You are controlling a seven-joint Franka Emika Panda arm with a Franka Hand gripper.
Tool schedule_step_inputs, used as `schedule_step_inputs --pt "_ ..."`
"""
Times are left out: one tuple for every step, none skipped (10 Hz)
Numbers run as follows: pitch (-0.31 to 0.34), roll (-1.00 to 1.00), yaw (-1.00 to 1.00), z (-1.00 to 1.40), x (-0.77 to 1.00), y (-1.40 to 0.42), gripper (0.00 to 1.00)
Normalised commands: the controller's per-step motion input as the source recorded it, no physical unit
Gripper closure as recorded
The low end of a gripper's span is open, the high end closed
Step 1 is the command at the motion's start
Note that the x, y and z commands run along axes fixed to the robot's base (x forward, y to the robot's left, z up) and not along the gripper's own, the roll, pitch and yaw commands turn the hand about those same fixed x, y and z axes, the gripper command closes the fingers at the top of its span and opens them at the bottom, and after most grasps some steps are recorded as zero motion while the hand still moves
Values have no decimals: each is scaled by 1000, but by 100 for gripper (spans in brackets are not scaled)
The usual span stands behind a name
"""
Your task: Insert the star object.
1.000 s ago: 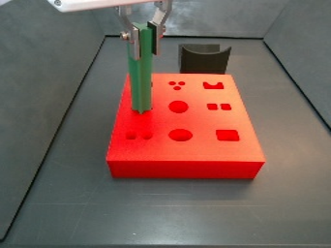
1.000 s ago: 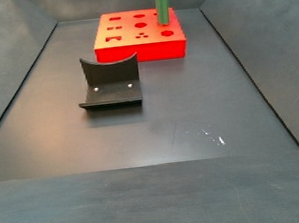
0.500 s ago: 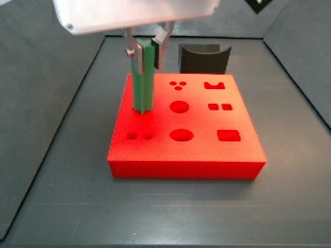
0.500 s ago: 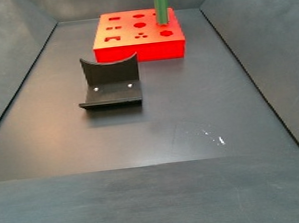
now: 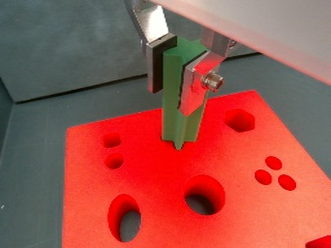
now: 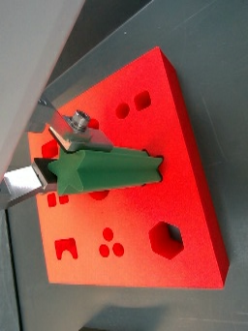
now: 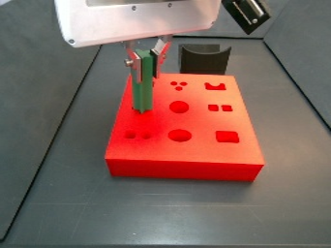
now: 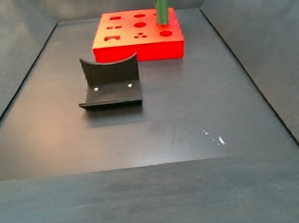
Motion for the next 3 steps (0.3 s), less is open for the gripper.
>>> schedule_step_inputs --pt "9 84 -77 -914 -357 0 100" --pt "0 90 -91 -497 -89 0 100" --pt "0 0 0 0 0 0 100"
